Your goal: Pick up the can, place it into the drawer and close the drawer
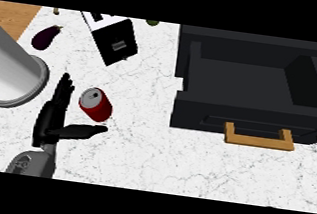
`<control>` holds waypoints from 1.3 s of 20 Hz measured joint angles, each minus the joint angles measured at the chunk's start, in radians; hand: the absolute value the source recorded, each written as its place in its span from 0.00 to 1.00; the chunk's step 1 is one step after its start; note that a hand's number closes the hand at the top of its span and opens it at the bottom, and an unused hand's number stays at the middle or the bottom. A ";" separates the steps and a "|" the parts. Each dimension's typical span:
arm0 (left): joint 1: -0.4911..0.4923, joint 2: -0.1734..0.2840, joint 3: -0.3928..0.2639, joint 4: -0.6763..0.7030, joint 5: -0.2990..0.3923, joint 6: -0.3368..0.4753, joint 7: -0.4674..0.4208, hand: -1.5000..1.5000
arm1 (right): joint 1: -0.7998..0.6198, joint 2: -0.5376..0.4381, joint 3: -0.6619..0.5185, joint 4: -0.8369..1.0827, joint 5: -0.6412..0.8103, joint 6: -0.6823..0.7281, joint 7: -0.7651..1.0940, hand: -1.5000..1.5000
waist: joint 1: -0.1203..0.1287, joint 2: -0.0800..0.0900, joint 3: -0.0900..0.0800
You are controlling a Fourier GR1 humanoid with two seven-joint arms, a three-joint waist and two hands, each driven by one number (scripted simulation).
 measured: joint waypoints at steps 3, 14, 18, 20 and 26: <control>-0.004 -0.009 0.003 0.042 0.002 0.002 -0.031 0.00 | 0.000 -0.004 -0.014 -0.002 -0.011 0.010 -0.003 0.00 | 0.000 0.000 0.000; -0.083 0.008 0.062 0.273 0.042 -0.019 -0.158 0.00 | -0.002 0.001 -0.017 -0.044 -0.022 0.007 0.038 0.00 | -0.001 0.000 0.000; -0.120 0.025 0.077 0.335 0.056 -0.035 -0.188 0.00 | -0.025 0.000 -0.022 -0.062 -0.028 -0.001 0.081 0.00 | -0.001 0.000 0.000; -0.130 0.021 0.073 0.347 0.053 -0.024 -0.194 0.00 | -0.039 -0.006 -0.028 -0.048 -0.031 0.002 0.078 0.00 | -0.001 0.000 0.000; -0.186 0.020 0.081 0.413 0.063 -0.010 -0.200 0.00 | -0.022 -0.013 -0.049 -0.057 -0.050 0.025 0.078 0.00 | -0.003 0.001 0.000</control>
